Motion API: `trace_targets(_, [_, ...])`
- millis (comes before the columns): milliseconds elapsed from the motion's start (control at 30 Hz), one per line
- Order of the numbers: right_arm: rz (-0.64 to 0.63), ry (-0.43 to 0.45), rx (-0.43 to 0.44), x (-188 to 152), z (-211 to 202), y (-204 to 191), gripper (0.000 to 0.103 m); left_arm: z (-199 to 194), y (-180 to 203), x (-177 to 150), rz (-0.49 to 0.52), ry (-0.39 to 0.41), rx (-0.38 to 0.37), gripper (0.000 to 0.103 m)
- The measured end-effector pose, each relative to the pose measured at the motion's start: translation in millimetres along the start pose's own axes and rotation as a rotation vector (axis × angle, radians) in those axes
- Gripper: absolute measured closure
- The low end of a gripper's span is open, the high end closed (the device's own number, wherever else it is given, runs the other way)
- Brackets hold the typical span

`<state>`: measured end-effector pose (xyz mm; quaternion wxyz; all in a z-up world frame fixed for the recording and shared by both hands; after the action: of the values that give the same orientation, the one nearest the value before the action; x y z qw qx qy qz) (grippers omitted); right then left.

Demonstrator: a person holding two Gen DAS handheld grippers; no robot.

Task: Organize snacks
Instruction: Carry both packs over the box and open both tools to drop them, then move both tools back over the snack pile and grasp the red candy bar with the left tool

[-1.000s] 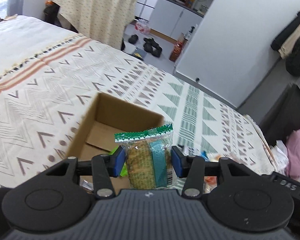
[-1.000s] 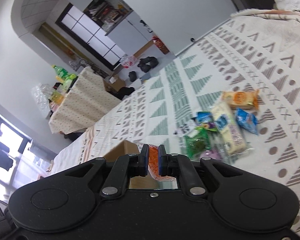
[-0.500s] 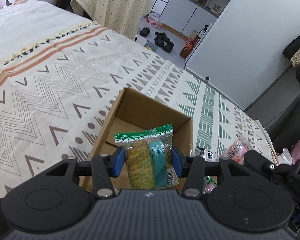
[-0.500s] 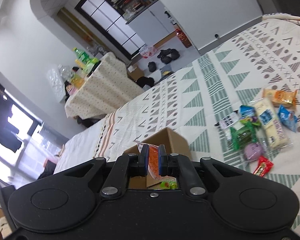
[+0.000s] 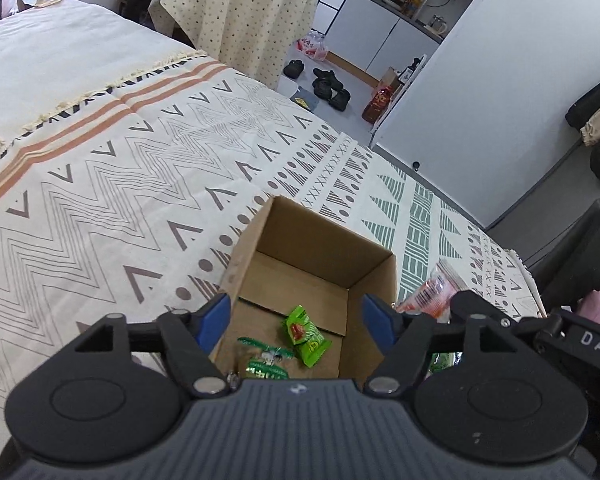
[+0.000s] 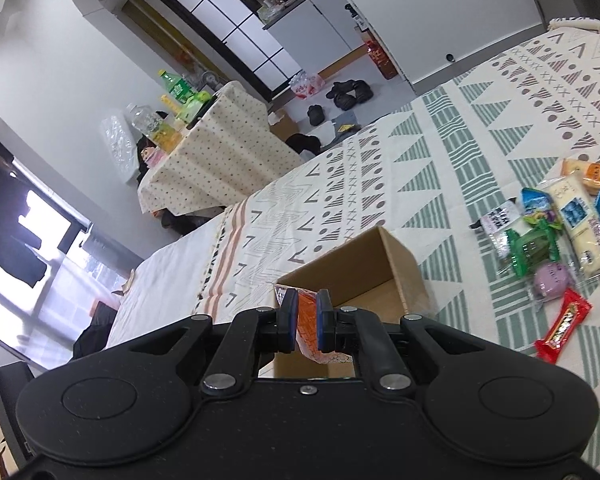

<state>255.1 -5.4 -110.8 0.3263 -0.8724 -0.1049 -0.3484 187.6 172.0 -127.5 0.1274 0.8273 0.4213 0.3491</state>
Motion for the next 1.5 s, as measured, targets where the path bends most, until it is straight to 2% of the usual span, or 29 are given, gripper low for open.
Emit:
trace_targets(167, [-0.002,0.001,0.039,-1,4,-11,0.093,-11,-5,3,0.001,0.004,0.023,0.023])
trace_targets(267, [0.01,-0.005,0.064,-2,5,-14,0.08,-19,-5,3,0.008,0.015,0.038,0.021])
trace_targets(367, [0.015,0.012,0.047,0,-5,-11,0.061,-26,-2,0,0.012,0.016,0.04,0.02])
trace_targets(433, [0.011,0.026,0.023,2,-16,-6,0.043,-30,2,-2,0.02,0.018,0.035,0.02])
trace_targets(567, [-0.011,0.051,-0.028,6,-37,4,0.026,-36,10,-11,0.032,0.007,0.018,0.019])
trace_targets(667, [-0.033,0.072,-0.052,7,-53,12,0.018,-42,18,-17,0.039,0.008,-0.001,0.012])
trace_targets(733, [-0.046,0.078,-0.07,6,-61,16,0.008,-47,23,-22,0.053,0.022,-0.011,0.007])
trace_targets(833, [-0.077,0.093,-0.106,7,-74,24,0.005,-54,33,-28,0.071,0.037,-0.032,0.0])
trace_targets(900, [-0.085,0.102,-0.13,7,-83,31,0.0,-58,39,-31,0.084,0.04,-0.046,0.0])
trace_targets(1067, [-0.104,0.122,-0.167,7,-103,46,0.0,-64,54,-43,0.121,0.032,-0.074,0.0])
trace_targets(1233, [-0.115,0.136,-0.194,6,-121,65,0.0,-67,66,-56,0.16,0.035,-0.072,0.0])
trace_targets(1500, [-0.136,0.102,-0.248,-2,-146,98,0.0,-68,83,-79,0.202,0.012,-0.056,0.0])
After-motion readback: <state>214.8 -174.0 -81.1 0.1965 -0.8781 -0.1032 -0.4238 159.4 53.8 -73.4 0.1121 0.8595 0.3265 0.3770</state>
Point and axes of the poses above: each gripper's, at about its wrist camera, not at the fingertips, and z roughly the way its jaws point, y to its right, x to its top, the point moved 7 cm from there along z, roughly the way its jaws point, and after that the axes turned 12 degrees about -z, right-handed, at the moved point
